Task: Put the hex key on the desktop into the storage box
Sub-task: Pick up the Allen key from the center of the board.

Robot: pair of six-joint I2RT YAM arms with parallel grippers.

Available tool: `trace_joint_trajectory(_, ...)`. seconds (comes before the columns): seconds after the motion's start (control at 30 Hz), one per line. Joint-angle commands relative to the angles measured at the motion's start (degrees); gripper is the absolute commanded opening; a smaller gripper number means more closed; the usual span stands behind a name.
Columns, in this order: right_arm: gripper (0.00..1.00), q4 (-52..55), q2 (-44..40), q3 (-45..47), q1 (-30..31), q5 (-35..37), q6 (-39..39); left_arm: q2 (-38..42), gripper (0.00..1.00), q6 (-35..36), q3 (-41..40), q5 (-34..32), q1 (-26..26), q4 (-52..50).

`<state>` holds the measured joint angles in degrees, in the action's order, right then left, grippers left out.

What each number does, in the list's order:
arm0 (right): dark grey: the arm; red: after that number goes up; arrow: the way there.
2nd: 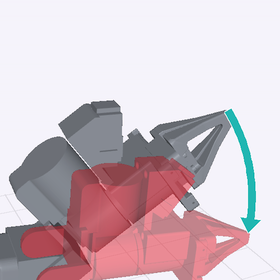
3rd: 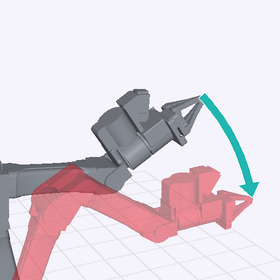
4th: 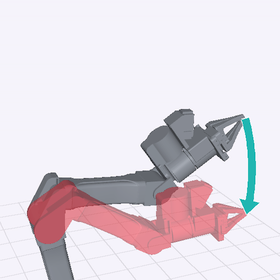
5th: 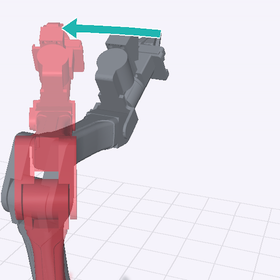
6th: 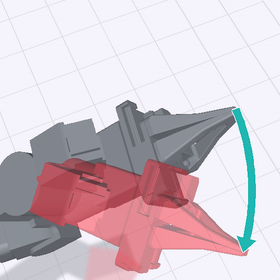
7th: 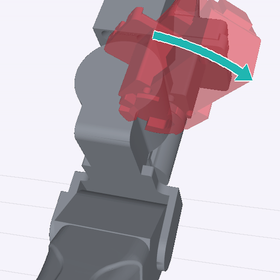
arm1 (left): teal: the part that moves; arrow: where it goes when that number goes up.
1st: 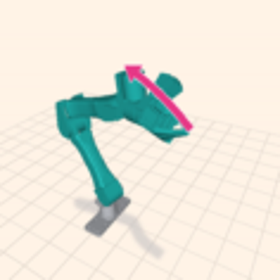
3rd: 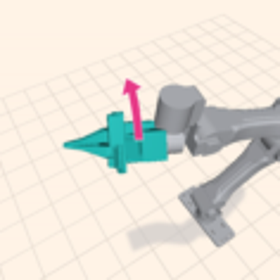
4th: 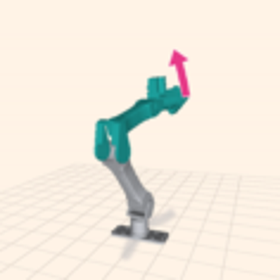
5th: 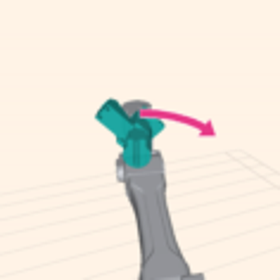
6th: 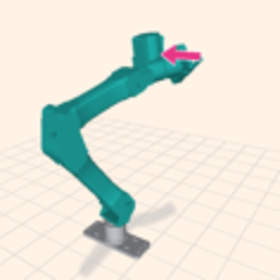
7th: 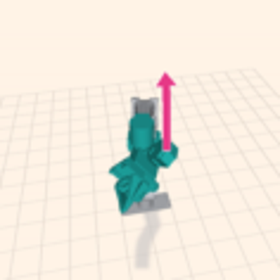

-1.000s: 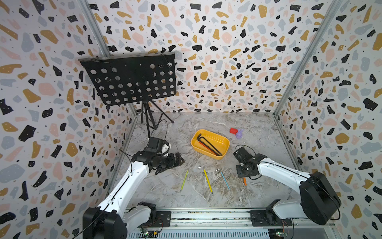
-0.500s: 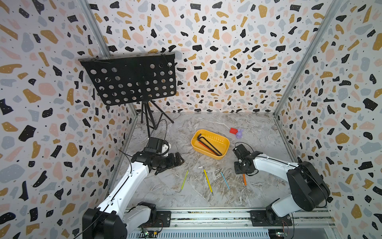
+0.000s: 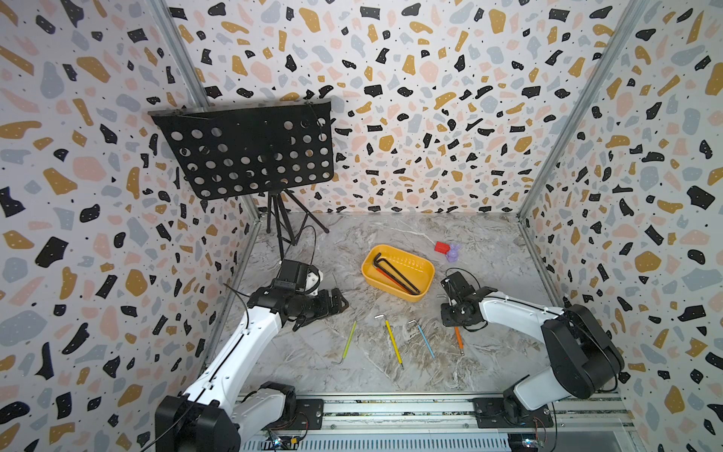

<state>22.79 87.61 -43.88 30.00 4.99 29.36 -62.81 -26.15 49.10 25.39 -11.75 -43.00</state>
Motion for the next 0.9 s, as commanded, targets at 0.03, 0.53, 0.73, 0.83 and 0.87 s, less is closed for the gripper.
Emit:
trace_joint_trajectory(0.03,0.3,-1.6,3.1,1.7,0.0,-2.8,0.3,0.3,1.0,0.4,0.1,-0.2,-0.3,0.6)
trace_joint_trajectory(0.53,0.0,1.1,-4.9,4.4,0.0,-3.0,1.0,-0.1,1.0,0.3,-0.1,-0.2,-0.3,0.6)
trace_joint_trajectory(0.73,0.0,6.3,-14.5,3.6,0.0,-2.0,0.9,1.1,1.0,0.1,-0.1,-1.0,-0.4,0.7)
trace_joint_trajectory(0.83,0.0,9.0,-19.0,2.3,0.0,-2.1,0.3,2.8,1.0,0.1,-0.2,-2.5,-0.5,0.7)
trace_joint_trajectory(0.87,0.0,10.2,-20.4,1.6,0.0,-1.9,-0.1,3.2,1.0,0.1,-0.2,-2.7,-0.5,0.7)
